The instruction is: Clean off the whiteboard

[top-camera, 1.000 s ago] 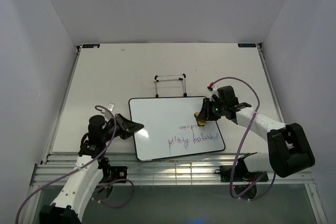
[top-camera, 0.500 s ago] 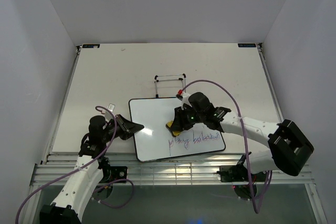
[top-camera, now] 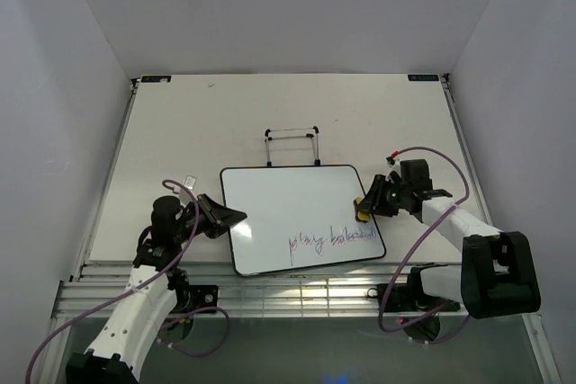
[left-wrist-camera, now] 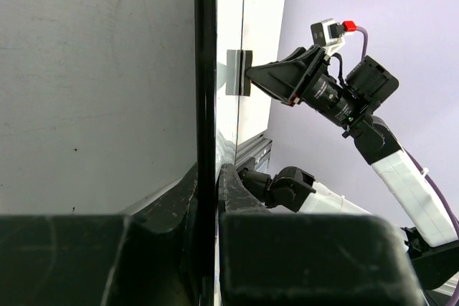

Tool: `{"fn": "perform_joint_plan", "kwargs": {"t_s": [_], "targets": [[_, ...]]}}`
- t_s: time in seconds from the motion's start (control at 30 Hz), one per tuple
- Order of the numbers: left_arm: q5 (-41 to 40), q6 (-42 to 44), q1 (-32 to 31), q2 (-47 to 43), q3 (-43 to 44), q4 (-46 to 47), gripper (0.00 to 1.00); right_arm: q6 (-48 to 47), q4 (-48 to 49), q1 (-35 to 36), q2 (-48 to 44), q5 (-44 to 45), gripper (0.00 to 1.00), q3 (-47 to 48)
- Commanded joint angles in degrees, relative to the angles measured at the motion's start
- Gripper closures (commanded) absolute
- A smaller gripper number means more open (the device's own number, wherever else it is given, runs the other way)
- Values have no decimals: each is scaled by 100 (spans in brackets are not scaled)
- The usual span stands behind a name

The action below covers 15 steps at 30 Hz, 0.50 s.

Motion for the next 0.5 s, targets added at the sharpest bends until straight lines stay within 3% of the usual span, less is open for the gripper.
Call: {"fn": "perform_joint_plan", "kwargs": {"t_s": [0.0, 0.33, 0.47], "targets": [[-834, 367, 62, 91, 237, -502, 100, -470, -777, -193, 347, 343, 88, -92], [-799, 429, 53, 39, 228, -572, 100, -681, -725, -510, 366, 318, 88, 110], [-633, 455, 62, 223, 123, -284, 100, -489, -216, -274, 251, -691, 89, 163]]}}
